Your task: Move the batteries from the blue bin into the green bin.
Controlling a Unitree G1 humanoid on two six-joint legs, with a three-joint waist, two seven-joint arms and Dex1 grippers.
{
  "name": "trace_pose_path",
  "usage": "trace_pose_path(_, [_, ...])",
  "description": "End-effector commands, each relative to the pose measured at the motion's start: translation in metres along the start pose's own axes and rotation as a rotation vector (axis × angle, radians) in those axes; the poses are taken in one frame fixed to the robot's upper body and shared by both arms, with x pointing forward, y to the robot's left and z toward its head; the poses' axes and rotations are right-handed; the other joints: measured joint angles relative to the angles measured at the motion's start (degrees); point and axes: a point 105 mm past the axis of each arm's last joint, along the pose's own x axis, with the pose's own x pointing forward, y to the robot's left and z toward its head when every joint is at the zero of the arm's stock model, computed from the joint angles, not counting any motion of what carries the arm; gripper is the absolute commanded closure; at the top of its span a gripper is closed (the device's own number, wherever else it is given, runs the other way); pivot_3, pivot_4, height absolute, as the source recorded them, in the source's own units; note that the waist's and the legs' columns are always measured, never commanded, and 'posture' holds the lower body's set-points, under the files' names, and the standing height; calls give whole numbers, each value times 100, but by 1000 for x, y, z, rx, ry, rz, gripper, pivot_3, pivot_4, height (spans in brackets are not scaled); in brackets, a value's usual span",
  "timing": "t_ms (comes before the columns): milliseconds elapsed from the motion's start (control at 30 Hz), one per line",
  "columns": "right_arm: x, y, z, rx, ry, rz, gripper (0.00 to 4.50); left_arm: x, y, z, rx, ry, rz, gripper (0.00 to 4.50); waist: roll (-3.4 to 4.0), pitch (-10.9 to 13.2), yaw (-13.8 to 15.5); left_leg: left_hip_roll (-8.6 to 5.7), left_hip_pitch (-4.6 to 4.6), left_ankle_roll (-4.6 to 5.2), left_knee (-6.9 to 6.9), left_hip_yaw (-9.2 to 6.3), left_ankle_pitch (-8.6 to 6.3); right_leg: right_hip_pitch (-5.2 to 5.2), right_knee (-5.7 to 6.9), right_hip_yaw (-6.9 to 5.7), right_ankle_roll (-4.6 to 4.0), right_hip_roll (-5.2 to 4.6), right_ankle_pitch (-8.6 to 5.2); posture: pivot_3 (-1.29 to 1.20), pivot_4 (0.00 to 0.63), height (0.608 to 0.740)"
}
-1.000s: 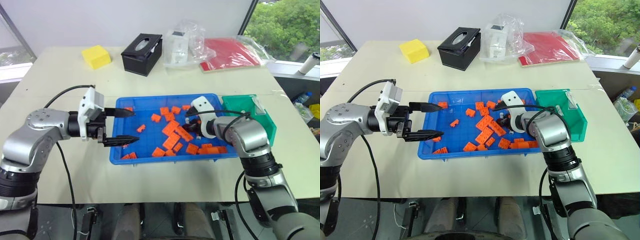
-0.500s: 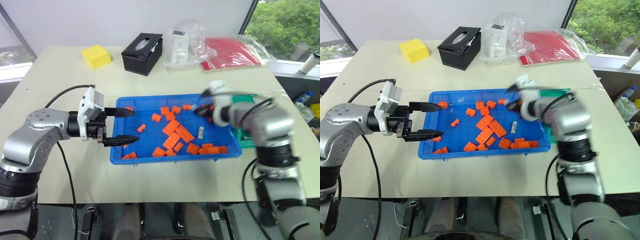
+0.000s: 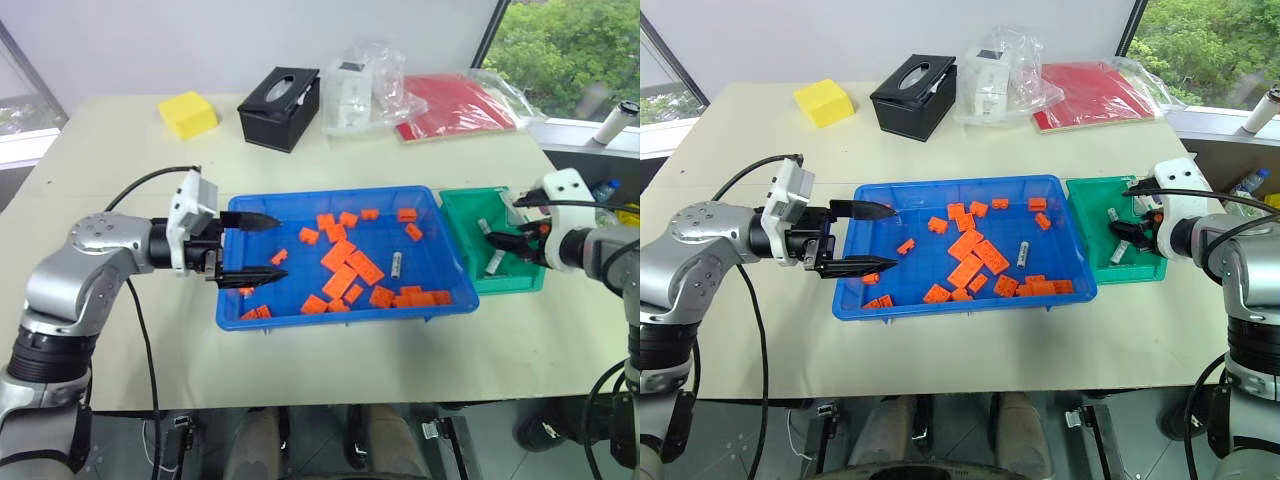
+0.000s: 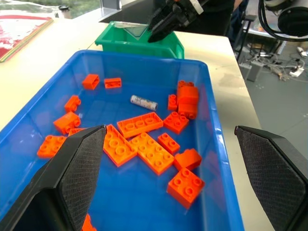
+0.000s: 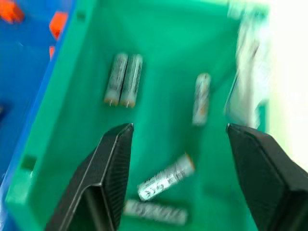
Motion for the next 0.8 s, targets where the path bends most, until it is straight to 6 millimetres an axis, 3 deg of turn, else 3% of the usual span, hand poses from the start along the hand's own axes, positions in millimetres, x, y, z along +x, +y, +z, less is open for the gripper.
trace_pose_path(33, [-9, 35, 38, -136, -145, 116, 1649, -2, 1, 9, 47, -12, 0, 0, 1, 0, -10, 0, 0, 0, -1, 0, 0, -1, 0, 0, 0, 0, 0, 0, 150, 736])
trace_pose_path(133, [-3, 67, 40, -122, -146, 224, 1649, -2, 1, 10, 50, -12, 2, 0, 0, 0, 0, 4, 0, 0, -1, -3, 0, -1, 1, 0, 0, 4, 0, 0, 150, 736])
trace_pose_path(200, [7, 95, 32, -82, -105, 294, 1649, -3, 0, 11, 53, -14, 7, 0, -5, -3, 2, 4, 0, 0, 1, -4, 0, 1, 0, -1, 0, 4, 0, 0, 150, 736])
trace_pose_path(267, [14, 109, 21, -56, -59, 319, 1649, -3, 0, 11, 55, -13, 11, 0, -5, -3, 14, 4, -2, 0, 3, -6, 0, 3, 1, -1, 0, 4, 0, 0, 150, 736])
trace_pose_path(533, [33, 124, -7, 35, 56, 284, 1649, -9, -1, 13, 56, -3, 34, 0, -4, -2, 41, -3, -8, 0, 6, -6, 0, 2, 0, -3, 0, -5, 0, 0, 150, 736])
trace_pose_path(800, [37, 138, -27, 25, 113, 303, 1649, -9, 0, 15, 56, -3, 43, 0, -14, -9, 11, -1, -3, 0, 4, -10, 0, 5, 1, -4, 0, -1, 0, 0, 150, 736])
